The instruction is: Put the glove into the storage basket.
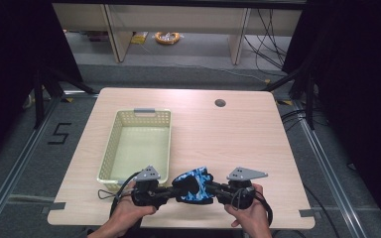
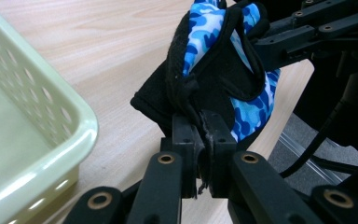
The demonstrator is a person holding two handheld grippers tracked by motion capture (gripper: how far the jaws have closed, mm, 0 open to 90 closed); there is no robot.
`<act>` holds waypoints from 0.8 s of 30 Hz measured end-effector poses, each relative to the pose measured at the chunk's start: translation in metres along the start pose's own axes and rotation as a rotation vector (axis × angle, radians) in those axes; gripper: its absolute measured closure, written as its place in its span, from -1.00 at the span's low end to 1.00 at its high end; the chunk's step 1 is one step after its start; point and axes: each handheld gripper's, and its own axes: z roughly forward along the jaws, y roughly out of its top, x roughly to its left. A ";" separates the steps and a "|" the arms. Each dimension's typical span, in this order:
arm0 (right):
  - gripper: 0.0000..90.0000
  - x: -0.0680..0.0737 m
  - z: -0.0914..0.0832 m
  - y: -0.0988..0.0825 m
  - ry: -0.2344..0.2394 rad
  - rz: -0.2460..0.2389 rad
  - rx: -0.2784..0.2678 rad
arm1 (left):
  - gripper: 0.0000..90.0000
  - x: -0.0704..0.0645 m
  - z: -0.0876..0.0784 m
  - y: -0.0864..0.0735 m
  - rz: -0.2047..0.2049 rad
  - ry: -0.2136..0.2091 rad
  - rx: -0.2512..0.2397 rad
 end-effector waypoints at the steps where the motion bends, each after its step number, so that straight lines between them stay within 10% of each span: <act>1: 0.78 0.003 0.000 0.002 0.002 0.011 0.004 | 0.88 0.000 -0.002 0.002 -0.001 -0.006 0.005; 24: 0.78 0.023 0.017 0.071 0.054 -0.083 -0.005 | 0.87 0.021 -0.057 0.033 -0.004 0.061 -0.032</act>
